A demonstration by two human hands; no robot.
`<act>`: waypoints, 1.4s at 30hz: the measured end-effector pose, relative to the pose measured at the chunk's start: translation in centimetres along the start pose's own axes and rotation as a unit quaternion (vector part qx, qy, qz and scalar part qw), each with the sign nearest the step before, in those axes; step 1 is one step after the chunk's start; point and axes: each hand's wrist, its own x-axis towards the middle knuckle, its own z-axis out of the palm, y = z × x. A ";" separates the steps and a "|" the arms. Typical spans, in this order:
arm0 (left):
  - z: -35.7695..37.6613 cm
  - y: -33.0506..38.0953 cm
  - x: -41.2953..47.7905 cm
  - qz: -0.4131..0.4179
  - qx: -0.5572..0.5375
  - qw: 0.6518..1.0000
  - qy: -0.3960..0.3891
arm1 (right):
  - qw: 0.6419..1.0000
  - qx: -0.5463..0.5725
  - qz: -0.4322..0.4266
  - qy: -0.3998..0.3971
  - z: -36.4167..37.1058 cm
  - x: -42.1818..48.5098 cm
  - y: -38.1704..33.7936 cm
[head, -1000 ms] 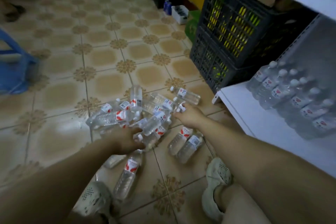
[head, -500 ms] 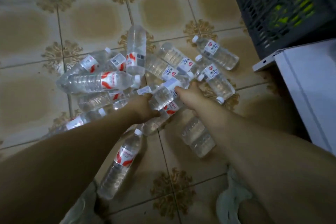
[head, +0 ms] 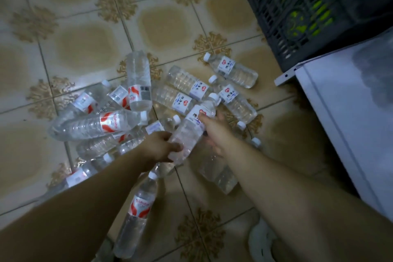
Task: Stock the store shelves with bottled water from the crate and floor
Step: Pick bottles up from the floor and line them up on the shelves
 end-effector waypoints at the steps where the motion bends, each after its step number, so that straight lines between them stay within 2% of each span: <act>1: 0.4 0.9 -1.3 0.004 -0.040 0.999 -0.037 | 1.000 0.012 -0.006 -0.005 -0.7 -1.6 -1.0; 3: 1.5 2.8 -4.1 0.029 -0.088 0.990 -0.109 | 0.999 0.010 -0.050 0.001 -2.5 -5.1 -3.2; 6: 3.1 6.0 -8.1 0.094 -0.053 0.982 -0.156 | 0.986 -0.009 -0.160 0.040 -5.4 -10.1 -6.4; 12: 6.9 13.0 -18.2 0.228 -0.015 0.961 -0.157 | 0.933 0.037 -0.352 0.065 -11.4 -22.1 -11.8; 18: 12.5 18.3 -31.0 0.383 0.033 0.905 -0.185 | 0.877 0.040 -0.470 0.089 -19.0 -36.5 -14.9; 22: 16.7 21.2 -38.3 0.457 0.062 0.861 -0.212 | 0.830 0.036 -0.535 0.154 -24.4 -44.5 -15.9; 26: 21.3 22.9 -43.0 0.487 0.079 0.827 -0.268 | 0.810 0.000 -0.541 0.227 -29.7 -51.4 -15.2; 31: 26.6 23.4 -44.7 0.490 0.116 0.807 -0.308 | 0.811 -0.020 -0.521 0.264 -34.9 -55.2 -13.0; 34: 28.6 22.9 -43.0 0.469 0.145 0.812 -0.315 | 0.822 -0.046 -0.492 0.283 -36.5 -54.0 -11.1; 38: 30.3 21.3 -38.1 0.419 0.163 0.835 -0.316 | 0.844 -0.063 -0.463 0.261 -37.3 -49.6 -8.2; 42: 31.8 20.0 -31.2 0.364 0.169 0.862 -0.309 | 0.885 -0.039 -0.402 0.232 -38.4 -42.5 -6.4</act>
